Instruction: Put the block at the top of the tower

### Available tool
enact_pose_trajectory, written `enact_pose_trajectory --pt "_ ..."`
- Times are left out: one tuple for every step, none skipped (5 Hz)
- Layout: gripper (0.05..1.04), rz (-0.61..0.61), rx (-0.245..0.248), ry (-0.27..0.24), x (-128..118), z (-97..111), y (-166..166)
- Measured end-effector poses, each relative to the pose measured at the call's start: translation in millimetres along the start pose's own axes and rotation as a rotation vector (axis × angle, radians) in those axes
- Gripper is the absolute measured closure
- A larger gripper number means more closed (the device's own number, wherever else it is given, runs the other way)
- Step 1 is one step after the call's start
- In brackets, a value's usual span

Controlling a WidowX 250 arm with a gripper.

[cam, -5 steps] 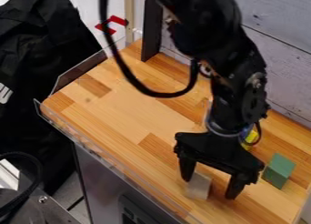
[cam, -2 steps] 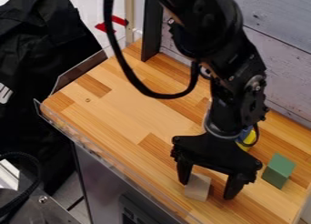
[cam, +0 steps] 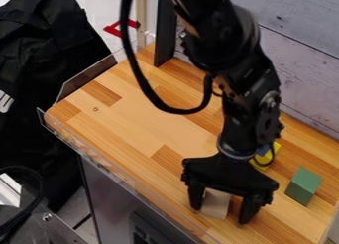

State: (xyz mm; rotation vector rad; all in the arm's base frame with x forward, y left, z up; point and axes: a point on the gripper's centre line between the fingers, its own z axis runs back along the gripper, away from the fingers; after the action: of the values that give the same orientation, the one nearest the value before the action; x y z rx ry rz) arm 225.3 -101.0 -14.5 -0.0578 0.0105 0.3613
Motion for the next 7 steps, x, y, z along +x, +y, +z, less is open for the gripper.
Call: enact_pose_trajectory --pt "0.128 0.041 -0.015 0.007 1.4 -3.6 -0.4" --pt "0.362 0.079 -0.074 -0.004 9.4 -7.2 -4.5" --pt "0.521 0.071 -0.082 -0.018 9.9 -5.5 -2.8" --pt "0.521 0.035 -0.041 -0.031 2.1 10.1 7.7" --pt "0.521 -0.039 -0.02 -0.13 15.5 55.9 3.4" --pt "0.521 -0.147 0.017 -0.186 32.2 92.3 -5.1" --pt "0.521 -0.249 -0.001 -0.211 46.5 106.6 -17.4"
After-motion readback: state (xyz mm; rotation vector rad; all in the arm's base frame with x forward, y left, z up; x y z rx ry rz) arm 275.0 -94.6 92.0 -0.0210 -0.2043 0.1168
